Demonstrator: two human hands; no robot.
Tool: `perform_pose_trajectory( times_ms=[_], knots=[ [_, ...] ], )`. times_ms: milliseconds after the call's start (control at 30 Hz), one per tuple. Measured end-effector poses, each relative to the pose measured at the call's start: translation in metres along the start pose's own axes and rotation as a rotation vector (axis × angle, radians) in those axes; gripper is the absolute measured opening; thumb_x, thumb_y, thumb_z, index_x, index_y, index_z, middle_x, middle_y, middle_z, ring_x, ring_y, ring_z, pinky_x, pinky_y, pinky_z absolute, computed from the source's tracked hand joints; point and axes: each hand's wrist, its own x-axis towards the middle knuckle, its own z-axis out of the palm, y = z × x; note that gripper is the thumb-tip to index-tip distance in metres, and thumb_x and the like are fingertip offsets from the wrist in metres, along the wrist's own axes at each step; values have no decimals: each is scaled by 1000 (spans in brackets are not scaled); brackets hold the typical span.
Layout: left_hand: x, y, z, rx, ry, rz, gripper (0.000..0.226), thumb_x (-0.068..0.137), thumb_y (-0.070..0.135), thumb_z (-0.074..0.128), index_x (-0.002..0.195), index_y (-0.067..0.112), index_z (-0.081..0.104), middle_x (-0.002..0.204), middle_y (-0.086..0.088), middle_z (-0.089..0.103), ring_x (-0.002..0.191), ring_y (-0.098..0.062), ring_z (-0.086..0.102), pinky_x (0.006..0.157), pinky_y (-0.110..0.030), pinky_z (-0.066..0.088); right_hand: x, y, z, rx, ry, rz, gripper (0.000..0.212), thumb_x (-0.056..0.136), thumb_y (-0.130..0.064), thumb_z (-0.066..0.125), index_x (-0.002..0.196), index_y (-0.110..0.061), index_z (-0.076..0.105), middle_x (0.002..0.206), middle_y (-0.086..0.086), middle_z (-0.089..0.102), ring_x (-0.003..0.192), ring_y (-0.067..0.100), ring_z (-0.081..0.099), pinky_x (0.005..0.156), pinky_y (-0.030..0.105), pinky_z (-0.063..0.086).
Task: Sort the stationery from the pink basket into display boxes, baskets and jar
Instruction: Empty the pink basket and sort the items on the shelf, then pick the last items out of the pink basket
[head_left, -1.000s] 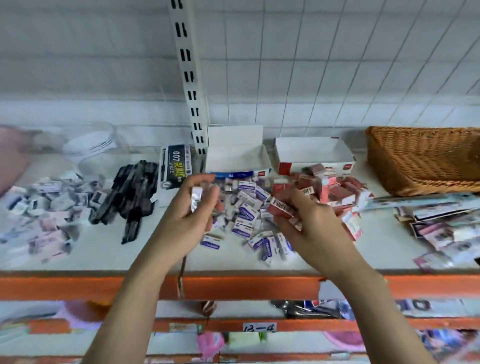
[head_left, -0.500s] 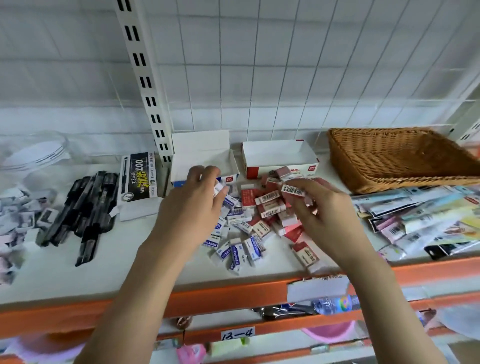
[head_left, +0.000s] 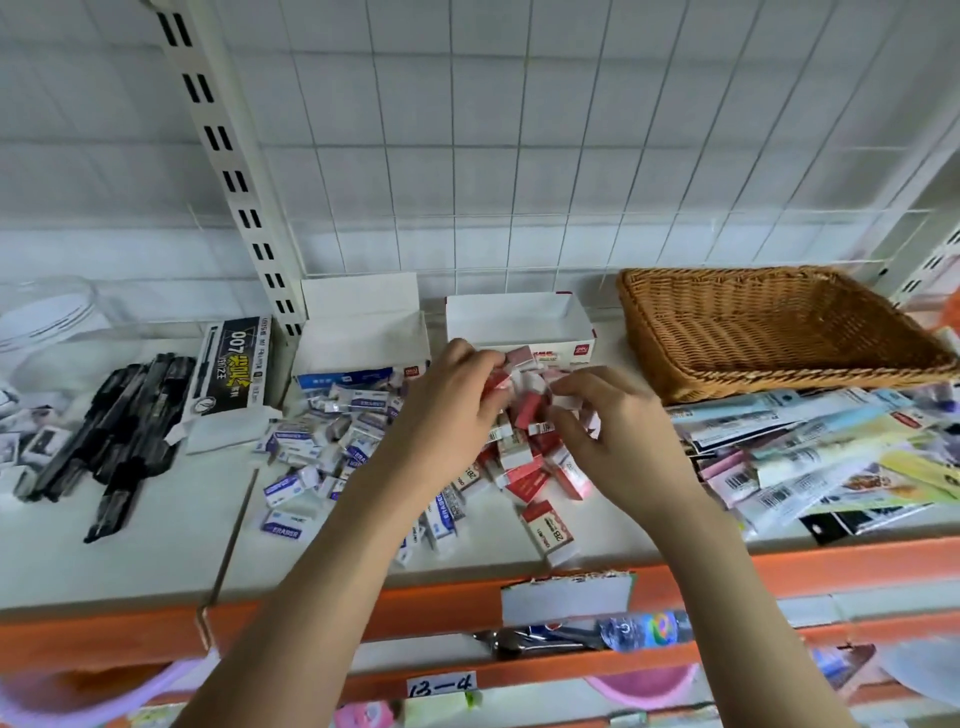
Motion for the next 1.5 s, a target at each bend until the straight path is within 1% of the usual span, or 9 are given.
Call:
perform_pose_trajectory(
  times_ms=[100,233,367,633,967,1133,1233,1333,1500],
  knots=[
    [3,2,4,-72,59,-15,30,91,21,58,120,12,56,108,1,59,87,-7,53,78,-18,42,-3,-1,1,0,40,11,21,79,-11,59,97,-6,70,101,8,67,85,30,61,76,27,44],
    [1,-7,6,151,15,16,30,94,31,52,119,17,61,117,2,59,109,-18,50,94,-34,41,-4,-18,6,-24,115,17,19,81,-12,55,91,-9,70,95,5,67,84,29,60,75,29,45],
    [-15,-32,-14,213,-45,35,34,97,32,43,125,18,56,126,2,52,117,-19,44,102,-36,35,-2,-48,21,-37,145,-9,17,82,-11,54,89,-8,70,91,6,67,83,29,60,73,32,47],
    [-113,-176,-131,110,167,14,24,89,24,53,101,10,68,97,-2,67,85,-23,65,75,-37,53,2,-166,101,32,173,-16,20,84,-14,52,92,-8,68,90,7,65,77,29,63,64,32,49],
    [-234,-362,-308,105,365,-71,27,85,26,48,87,10,69,77,-4,69,63,-16,59,62,-23,41,14,-405,246,156,4,-70,22,85,-20,49,91,-8,66,86,7,63,76,28,60,66,30,41],
    [-264,-410,-336,134,388,-175,7,85,9,64,90,8,70,75,-2,68,60,-15,57,64,-21,40,28,-452,262,190,-6,-115,16,84,-14,55,93,-10,68,89,5,66,79,24,63,70,30,45],
    [-272,-422,-343,119,402,-205,10,84,6,65,93,7,70,70,8,57,57,-1,48,60,-8,32,35,-465,271,212,-24,-147,20,85,-16,53,94,-10,68,93,4,67,81,22,64,70,20,44],
    [-277,-434,-354,129,378,-216,10,85,10,64,93,10,70,71,9,59,61,6,49,60,-11,36,43,-481,281,250,-23,-163,19,84,-14,54,95,-10,69,94,4,68,79,19,63,69,12,43],
    [-279,-478,-386,124,245,-297,14,86,16,64,98,12,69,79,8,64,70,-11,60,69,-25,45,63,-517,300,256,-49,-214,19,83,-14,53,93,-10,69,89,4,67,72,20,61,69,32,45]
  ],
)
